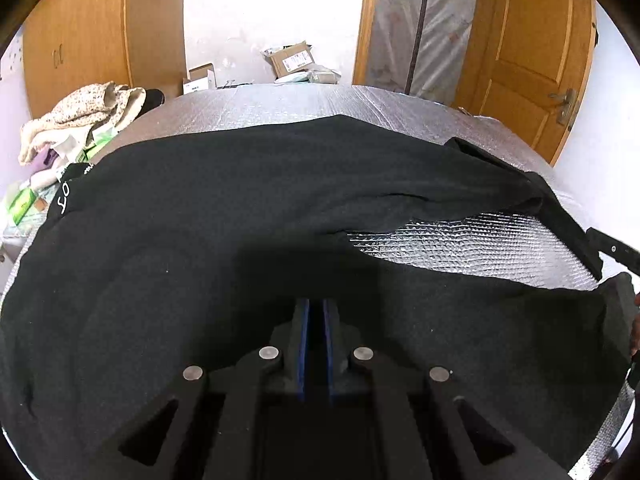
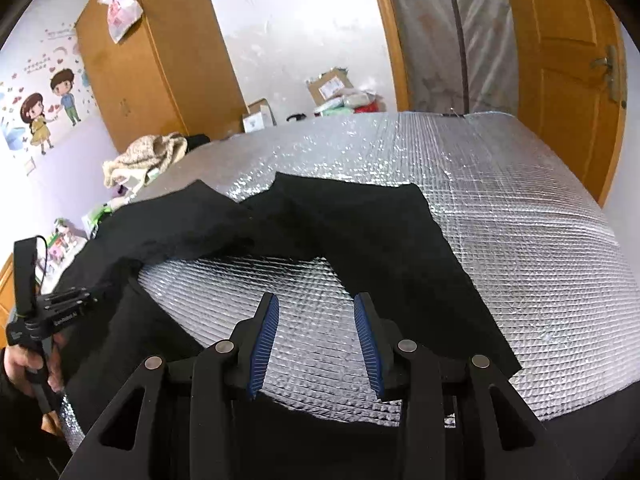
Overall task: Fold clothes
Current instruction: 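Lower the right gripper onto the sweatshirt sleeve cuff and close it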
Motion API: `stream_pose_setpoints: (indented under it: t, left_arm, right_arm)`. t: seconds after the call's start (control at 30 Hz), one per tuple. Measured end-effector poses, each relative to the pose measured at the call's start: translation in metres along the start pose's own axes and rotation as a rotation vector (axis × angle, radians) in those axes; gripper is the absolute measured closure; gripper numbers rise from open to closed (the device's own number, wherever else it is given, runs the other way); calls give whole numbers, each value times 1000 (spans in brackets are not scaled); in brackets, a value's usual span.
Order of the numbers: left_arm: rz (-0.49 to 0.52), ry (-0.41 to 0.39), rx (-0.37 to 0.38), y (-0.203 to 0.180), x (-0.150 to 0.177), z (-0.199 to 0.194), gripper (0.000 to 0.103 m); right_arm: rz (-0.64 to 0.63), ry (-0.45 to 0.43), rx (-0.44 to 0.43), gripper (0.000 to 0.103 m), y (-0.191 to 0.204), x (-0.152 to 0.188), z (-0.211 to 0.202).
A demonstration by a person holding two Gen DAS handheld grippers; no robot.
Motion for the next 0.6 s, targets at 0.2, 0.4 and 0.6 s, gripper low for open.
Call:
stream_pose_setpoints:
  t: [0.2, 0.4, 0.6]
  left_arm:
    - [-4, -2, 7, 2, -2, 0, 96]
    - [-16, -5, 22, 4, 0, -1, 96]
    - [-15, -3, 19, 2, -2, 0, 96]
  right_arm:
    - [-58, -6, 53, 62, -9, -10, 0]
    - [-82, -8, 112, 62, -35, -20, 0]
    - [-126, 26, 141, 62, -50, -15, 8]
Point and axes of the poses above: each gripper's, at about its wrist camera, not at the fingertips, and z roughly the way its jaws point, y to its left, x to its underside, the point moved 10 cm from there along z, roughly the way its jaws point, and after that the axes turned 11 degrees about z, right-handed, at the moved point
